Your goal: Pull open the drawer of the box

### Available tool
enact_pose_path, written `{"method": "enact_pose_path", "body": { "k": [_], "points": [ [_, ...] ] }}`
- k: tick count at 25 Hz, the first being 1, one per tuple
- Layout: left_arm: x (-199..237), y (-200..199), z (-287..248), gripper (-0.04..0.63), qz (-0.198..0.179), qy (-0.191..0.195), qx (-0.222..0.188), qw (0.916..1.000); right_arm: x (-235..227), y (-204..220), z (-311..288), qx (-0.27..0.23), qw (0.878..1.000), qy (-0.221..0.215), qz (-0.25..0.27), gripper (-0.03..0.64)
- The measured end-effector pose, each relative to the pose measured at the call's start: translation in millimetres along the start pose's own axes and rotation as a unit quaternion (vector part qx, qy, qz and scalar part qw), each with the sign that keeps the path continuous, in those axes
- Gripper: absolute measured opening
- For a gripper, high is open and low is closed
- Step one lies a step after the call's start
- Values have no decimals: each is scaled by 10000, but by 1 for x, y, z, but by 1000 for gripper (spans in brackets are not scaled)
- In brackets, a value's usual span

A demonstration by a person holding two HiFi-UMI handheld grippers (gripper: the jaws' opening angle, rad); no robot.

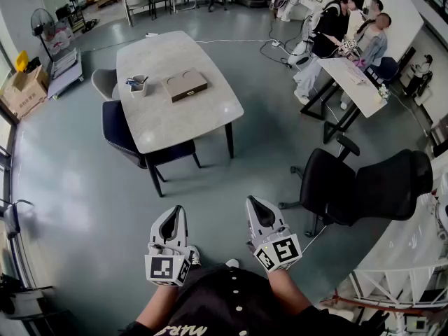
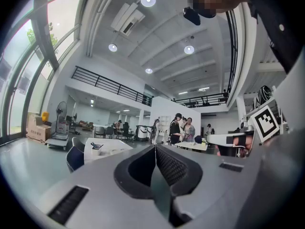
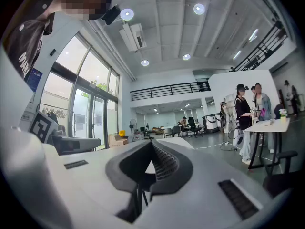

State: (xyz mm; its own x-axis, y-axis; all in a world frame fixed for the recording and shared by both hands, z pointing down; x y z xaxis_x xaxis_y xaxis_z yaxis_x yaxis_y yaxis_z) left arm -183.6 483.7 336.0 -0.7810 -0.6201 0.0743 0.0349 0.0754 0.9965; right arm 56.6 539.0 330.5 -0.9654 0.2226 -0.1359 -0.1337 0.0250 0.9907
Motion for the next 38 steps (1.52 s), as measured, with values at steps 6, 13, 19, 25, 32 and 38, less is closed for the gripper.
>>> {"method": "enact_pose_path", "body": {
  "k": [6, 13, 19, 25, 32, 38],
  "points": [
    [0, -4, -1, 17, -125, 219, -114, 9996, 3, 4, -4, 34, 10000, -21, -14, -3],
    [2, -6, -2, 17, -87, 308, -137, 9994, 8, 1, -10, -14, 10000, -30, 1, -3],
    [15, -5, -7, 17, -51, 267, -100, 9996, 7, -1, -16, -154, 9997, 167, 78, -3],
    [41, -6, -10, 17, -64, 346, -107, 9993, 18, 6, -37, -92, 9996, 256, 88, -3],
    [85, -10, -10, 17, -117, 511, -96, 9986, 49, 11, -70, -100, 9993, 369, 53, -3],
    [116, -10, -8, 17, -139, 572, 6, 9983, 70, 15, -86, -164, 9986, 509, 30, -3]
  ]
}}
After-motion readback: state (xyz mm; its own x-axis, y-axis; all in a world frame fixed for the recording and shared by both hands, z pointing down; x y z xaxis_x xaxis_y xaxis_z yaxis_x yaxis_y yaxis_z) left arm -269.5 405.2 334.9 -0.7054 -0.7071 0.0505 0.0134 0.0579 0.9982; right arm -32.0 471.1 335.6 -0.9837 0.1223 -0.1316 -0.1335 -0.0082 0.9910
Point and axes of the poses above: the fingertips, and each gripper's own axes: z backward along the fingers, x to its left, y out of its underside, the point moved 7 cm from there along z, backward along the fingers, and after that the axes turned 3 degrees about -z, right-handed, at the moved point
